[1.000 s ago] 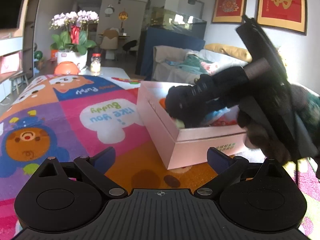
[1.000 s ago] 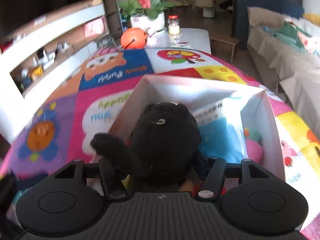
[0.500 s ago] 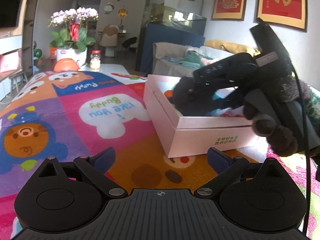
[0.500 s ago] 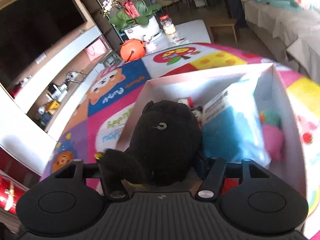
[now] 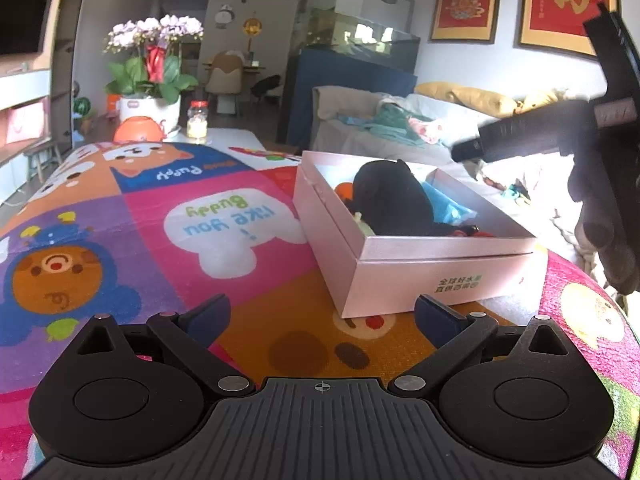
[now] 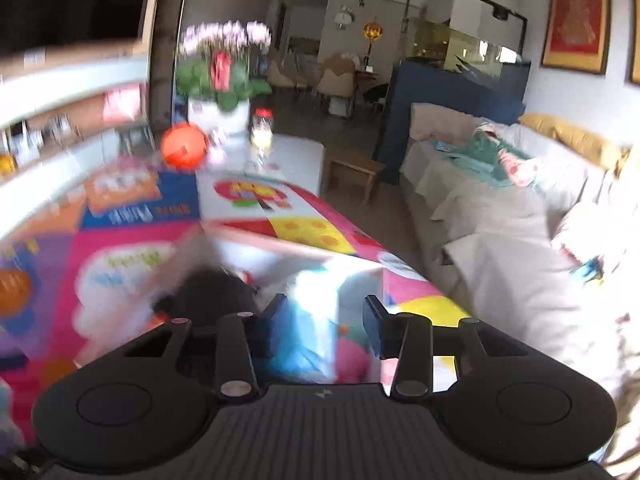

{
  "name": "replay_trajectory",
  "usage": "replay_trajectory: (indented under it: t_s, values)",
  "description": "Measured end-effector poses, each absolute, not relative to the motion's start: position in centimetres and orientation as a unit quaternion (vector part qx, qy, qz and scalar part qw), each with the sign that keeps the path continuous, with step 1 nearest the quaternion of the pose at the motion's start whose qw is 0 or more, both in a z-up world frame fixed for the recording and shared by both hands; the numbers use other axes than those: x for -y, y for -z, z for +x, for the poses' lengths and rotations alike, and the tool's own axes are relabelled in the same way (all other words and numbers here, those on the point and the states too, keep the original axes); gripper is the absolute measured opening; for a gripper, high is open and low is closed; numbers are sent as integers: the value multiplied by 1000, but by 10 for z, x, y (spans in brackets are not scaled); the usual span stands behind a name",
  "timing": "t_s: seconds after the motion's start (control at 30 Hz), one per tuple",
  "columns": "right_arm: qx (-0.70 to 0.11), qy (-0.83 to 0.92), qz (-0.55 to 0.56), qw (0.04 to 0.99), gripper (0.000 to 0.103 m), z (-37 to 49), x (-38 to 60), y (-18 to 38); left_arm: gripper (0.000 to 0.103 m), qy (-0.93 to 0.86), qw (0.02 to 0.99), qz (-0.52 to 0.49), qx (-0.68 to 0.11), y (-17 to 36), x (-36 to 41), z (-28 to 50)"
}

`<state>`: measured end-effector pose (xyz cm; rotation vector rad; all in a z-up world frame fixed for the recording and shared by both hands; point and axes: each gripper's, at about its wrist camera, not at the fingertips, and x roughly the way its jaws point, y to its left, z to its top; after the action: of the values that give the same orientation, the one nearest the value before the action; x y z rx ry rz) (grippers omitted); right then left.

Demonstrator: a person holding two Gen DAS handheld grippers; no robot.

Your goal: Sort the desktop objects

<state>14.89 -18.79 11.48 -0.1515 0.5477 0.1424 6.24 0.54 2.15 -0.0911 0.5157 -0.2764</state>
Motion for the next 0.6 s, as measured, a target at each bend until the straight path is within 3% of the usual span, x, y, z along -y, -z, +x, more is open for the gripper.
replay_trajectory:
  t_s: [0.3,0.5,0.6]
  values:
    - [-380,-177,100,902,40,194,185,-75,102,129,958,-36,-255,-21,-4,61]
    - [-309,-172,64,933,41,150,200,-92,103,110,958,-27,-263,-20,-1,57]
    - [-269,-147,35,951,53,113,217,-101,103,99,959,-18,-265,-19,3,50]
